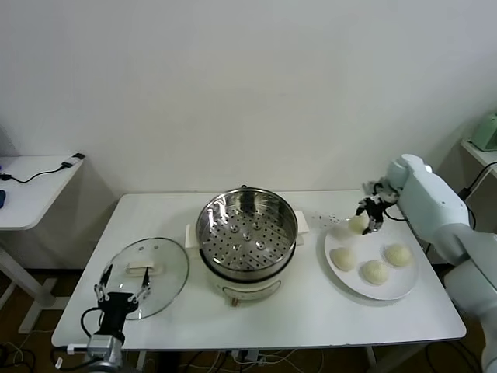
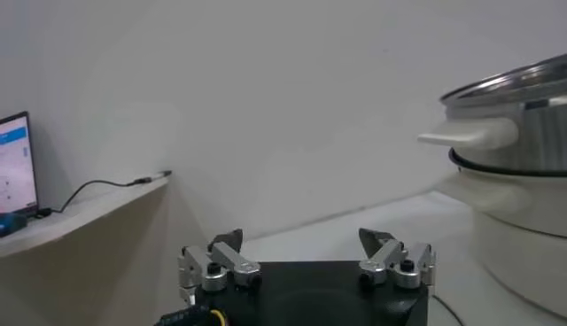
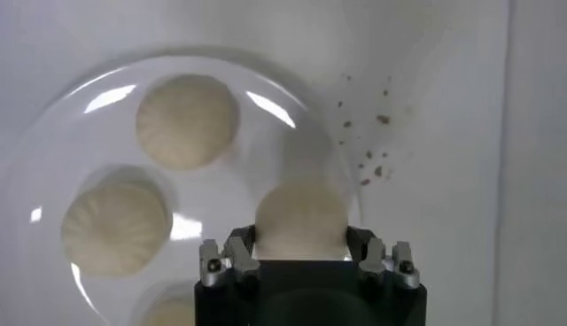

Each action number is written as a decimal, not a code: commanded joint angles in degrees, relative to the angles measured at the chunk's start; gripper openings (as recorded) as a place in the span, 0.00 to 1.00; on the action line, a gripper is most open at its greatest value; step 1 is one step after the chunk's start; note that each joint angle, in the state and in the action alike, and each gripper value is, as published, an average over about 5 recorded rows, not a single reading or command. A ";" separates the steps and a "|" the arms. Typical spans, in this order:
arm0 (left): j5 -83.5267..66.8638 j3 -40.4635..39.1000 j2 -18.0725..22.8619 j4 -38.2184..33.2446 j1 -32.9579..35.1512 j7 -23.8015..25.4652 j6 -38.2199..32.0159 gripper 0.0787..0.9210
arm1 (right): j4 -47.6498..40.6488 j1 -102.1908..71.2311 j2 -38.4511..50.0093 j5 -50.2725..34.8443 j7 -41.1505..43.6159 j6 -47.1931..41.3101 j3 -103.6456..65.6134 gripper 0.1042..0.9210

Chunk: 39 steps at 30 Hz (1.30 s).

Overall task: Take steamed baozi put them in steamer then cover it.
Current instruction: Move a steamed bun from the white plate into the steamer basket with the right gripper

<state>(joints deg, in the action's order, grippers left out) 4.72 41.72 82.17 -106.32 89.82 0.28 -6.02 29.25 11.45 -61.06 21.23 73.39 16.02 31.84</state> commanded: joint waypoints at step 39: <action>-1.43 -0.17 -1.72 -1.56 2.65 -0.24 0.37 0.88 | 20.14 5.22 -24.01 14.70 -6.79 27.02 20.75 0.71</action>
<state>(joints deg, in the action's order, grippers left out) 3.52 41.57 80.62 -108.08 92.47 0.03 -5.81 52.65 21.68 -80.89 29.15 68.24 40.00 54.18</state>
